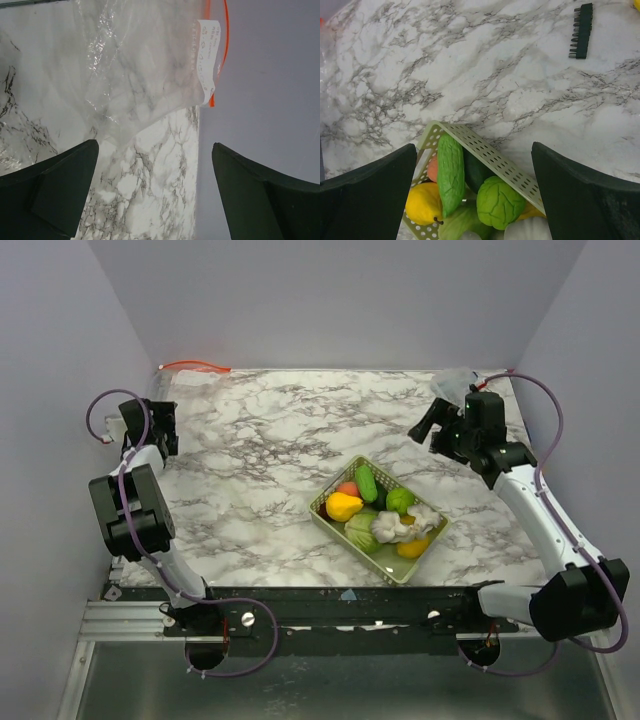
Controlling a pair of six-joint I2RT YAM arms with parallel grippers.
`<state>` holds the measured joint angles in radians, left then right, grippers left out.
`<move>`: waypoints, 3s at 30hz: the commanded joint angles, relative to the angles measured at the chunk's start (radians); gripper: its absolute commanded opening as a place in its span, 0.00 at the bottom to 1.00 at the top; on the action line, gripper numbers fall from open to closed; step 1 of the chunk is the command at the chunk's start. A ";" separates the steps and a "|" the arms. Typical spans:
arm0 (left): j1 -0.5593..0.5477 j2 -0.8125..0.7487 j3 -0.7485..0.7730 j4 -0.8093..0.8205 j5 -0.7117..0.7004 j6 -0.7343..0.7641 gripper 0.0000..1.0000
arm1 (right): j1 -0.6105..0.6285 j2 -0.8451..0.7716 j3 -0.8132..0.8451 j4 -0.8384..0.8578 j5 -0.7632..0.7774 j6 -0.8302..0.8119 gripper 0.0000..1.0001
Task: Place the food in the zip-top bag and seal the zipper
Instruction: Pick up the zipper food storage bag at the corner of the board, then open the zipper of the food storage bag at the center of the board.
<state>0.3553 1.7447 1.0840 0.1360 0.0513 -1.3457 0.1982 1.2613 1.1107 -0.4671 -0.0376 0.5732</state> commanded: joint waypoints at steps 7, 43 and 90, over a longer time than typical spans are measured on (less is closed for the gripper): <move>-0.051 0.186 0.246 -0.304 -0.034 -0.102 0.98 | 0.001 -0.103 0.012 -0.051 0.095 0.004 1.00; -0.148 -0.038 0.091 -0.354 0.330 0.342 0.00 | 0.017 -0.018 -0.107 0.236 -0.371 -0.054 1.00; -0.442 -0.156 0.255 -0.649 0.433 0.935 0.00 | 0.172 1.313 0.997 0.441 -0.697 0.147 0.90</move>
<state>-0.0807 1.5745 1.3014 -0.4885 0.4564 -0.4286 0.3717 2.5061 2.0335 -0.0883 -0.6765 0.6662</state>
